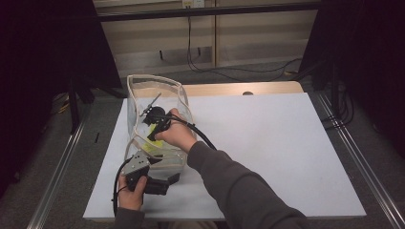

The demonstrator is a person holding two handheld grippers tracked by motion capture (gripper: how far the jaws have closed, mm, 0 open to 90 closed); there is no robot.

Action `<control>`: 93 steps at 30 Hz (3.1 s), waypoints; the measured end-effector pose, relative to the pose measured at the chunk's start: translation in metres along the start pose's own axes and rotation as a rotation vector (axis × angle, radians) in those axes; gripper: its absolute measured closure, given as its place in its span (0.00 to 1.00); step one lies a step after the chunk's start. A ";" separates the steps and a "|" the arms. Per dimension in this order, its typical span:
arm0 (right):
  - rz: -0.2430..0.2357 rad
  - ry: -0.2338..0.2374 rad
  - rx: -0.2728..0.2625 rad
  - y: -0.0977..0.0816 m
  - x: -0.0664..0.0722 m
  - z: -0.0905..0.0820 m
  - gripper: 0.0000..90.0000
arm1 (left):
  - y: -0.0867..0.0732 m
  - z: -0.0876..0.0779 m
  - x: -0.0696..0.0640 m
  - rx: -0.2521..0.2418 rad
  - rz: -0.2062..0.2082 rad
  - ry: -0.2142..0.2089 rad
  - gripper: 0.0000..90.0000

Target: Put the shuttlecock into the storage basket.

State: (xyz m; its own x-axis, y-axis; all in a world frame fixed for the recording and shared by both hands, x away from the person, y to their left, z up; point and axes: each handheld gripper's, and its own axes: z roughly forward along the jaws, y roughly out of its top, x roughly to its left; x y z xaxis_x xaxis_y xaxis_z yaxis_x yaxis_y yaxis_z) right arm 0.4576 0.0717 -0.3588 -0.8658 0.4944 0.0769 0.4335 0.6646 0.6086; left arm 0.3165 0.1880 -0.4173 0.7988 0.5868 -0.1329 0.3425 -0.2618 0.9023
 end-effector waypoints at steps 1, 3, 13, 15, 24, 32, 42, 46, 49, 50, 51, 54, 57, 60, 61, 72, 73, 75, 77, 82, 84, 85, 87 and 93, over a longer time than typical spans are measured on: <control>0.003 0.002 -0.003 0.000 -0.001 -0.001 0.80 | 0.000 0.000 0.000 -0.001 -0.001 0.000 0.05; 0.007 0.005 -0.003 0.000 -0.002 -0.003 0.81 | 0.000 0.000 0.000 -0.001 -0.001 0.000 0.05; 0.009 -0.015 -0.002 0.000 -0.003 -0.006 0.79 | 0.000 0.000 0.000 -0.001 -0.007 -0.002 0.05; 0.011 -0.018 -0.002 0.000 -0.004 -0.007 0.77 | 0.000 0.000 0.000 -0.001 -0.001 -0.001 0.05; 0.014 -0.031 0.009 0.000 -0.004 -0.006 0.72 | 0.001 0.000 0.000 -0.004 0.000 -0.004 0.05; 0.020 -0.050 0.003 -0.001 -0.004 -0.010 0.67 | 0.001 0.000 0.000 -0.007 0.001 -0.002 0.05; 0.038 -0.070 0.011 -0.001 -0.006 -0.017 0.61 | 0.001 -0.001 -0.001 -0.008 -0.002 -0.007 0.05; 0.045 -0.068 0.010 -0.002 -0.008 -0.019 0.58 | 0.001 -0.001 -0.001 -0.006 0.000 -0.001 0.05; 0.047 -0.073 0.009 -0.002 -0.008 -0.020 0.56 | 0.001 -0.001 -0.001 -0.006 0.000 -0.002 0.05; 0.048 -0.074 0.010 -0.002 -0.008 -0.020 0.54 | 0.001 -0.001 -0.001 -0.008 -0.007 -0.004 0.05; 0.049 -0.077 0.012 -0.002 -0.008 -0.021 0.53 | 0.001 -0.001 -0.001 -0.009 -0.007 -0.004 0.05; 0.053 -0.079 0.004 -0.002 -0.009 -0.023 0.53 | 0.001 -0.001 -0.001 -0.009 -0.002 -0.005 0.05; 0.059 -0.076 -0.006 -0.003 -0.010 -0.027 0.50 | 0.001 -0.001 -0.001 -0.007 -0.002 -0.001 0.05; 0.056 -0.072 -0.010 -0.004 -0.011 -0.032 0.47 | 0.001 -0.001 -0.001 -0.007 -0.001 0.000 0.05; 0.048 -0.069 -0.016 -0.005 -0.011 -0.033 0.47 | 0.001 -0.001 -0.001 -0.007 -0.001 0.001 0.05; 0.046 -0.056 -0.037 -0.012 -0.011 -0.052 0.38 | 0.001 0.000 0.000 -0.006 0.004 -0.009 0.04; 0.050 -0.056 -0.041 -0.012 -0.010 -0.054 0.37 | 0.001 0.000 0.000 -0.004 0.005 -0.009 0.04; 0.047 -0.050 -0.042 -0.012 -0.009 -0.058 0.37 | 0.001 -0.001 -0.001 -0.004 0.005 -0.007 0.04; 0.044 -0.047 -0.050 -0.013 -0.007 -0.061 0.35 | 0.001 -0.001 -0.001 -0.002 0.006 -0.004 0.05; 0.044 -0.037 -0.064 -0.014 -0.004 -0.069 0.31 | 0.002 -0.001 -0.002 -0.001 0.004 -0.004 0.04; 0.039 -0.039 -0.067 -0.014 -0.003 -0.073 0.30 | 0.002 -0.001 -0.002 -0.001 0.008 -0.004 0.04; 0.042 -0.037 -0.070 -0.015 -0.002 -0.075 0.29 | 0.002 0.000 -0.002 -0.001 0.009 -0.004 0.04; 0.041 -0.030 -0.071 -0.016 -0.002 -0.078 0.27 | 0.002 -0.001 -0.002 -0.001 0.008 -0.005 0.04; 0.032 -0.027 -0.071 -0.019 -0.001 -0.086 0.25 | 0.003 -0.001 -0.003 0.003 0.010 0.000 0.04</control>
State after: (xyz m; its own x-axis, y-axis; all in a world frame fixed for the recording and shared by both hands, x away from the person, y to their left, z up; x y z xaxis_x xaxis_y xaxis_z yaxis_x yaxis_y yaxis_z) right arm 0.4288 0.0099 -0.3023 -0.8444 0.5302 0.0767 0.4412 0.6070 0.6610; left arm 0.3144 0.1861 -0.4142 0.8023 0.5838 -0.1243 0.3360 -0.2697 0.9024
